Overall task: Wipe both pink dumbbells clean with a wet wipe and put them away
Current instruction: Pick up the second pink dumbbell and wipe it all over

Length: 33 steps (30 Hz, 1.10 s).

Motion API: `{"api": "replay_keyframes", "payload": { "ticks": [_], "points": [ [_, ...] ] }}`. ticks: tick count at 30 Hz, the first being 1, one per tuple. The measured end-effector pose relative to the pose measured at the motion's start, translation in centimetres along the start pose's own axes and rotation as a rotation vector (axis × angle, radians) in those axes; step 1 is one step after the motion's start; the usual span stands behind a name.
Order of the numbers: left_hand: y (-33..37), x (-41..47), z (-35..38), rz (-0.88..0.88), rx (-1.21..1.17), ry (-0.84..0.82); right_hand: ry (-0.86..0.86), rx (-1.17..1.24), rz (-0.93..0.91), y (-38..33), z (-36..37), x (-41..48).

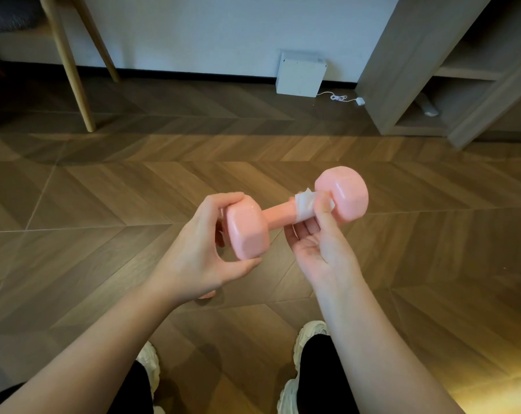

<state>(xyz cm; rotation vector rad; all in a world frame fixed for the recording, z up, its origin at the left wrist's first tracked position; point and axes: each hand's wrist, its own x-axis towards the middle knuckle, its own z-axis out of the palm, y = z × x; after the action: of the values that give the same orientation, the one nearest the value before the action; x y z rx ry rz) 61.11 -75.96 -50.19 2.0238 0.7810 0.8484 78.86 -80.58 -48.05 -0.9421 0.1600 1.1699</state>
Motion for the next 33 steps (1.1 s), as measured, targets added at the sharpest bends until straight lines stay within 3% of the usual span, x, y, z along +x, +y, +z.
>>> {"api": "replay_keyframes", "payload": {
  "ticks": [7,12,16,24,28,33],
  "points": [
    [0.7,0.2,0.5,-0.409,-0.518,-0.011,-0.144,-0.179,-0.028,2.3,0.6,-1.3],
    [0.5,0.9,0.2,-0.705,-0.691,-0.136,-0.037,-0.252,0.02,3.9,0.7,-1.6],
    [1.0,1.2,-0.1,-0.838,-0.782,-0.21,-0.057,-0.173,0.04,3.3,0.7,-1.1],
    [1.8,1.6,-1.4,-0.991,-0.967,-0.351,-0.133,-0.108,-0.102,-0.4,0.9,-0.8],
    [1.4,1.4,-0.7,-0.834,-0.718,-0.288,-0.059,-0.056,-0.055,-0.1,0.8,-0.4],
    [-0.3,0.3,0.0,-0.045,0.088,-0.062,-0.006,-0.024,-0.043,-0.1,0.6,0.4]
  ]
}}
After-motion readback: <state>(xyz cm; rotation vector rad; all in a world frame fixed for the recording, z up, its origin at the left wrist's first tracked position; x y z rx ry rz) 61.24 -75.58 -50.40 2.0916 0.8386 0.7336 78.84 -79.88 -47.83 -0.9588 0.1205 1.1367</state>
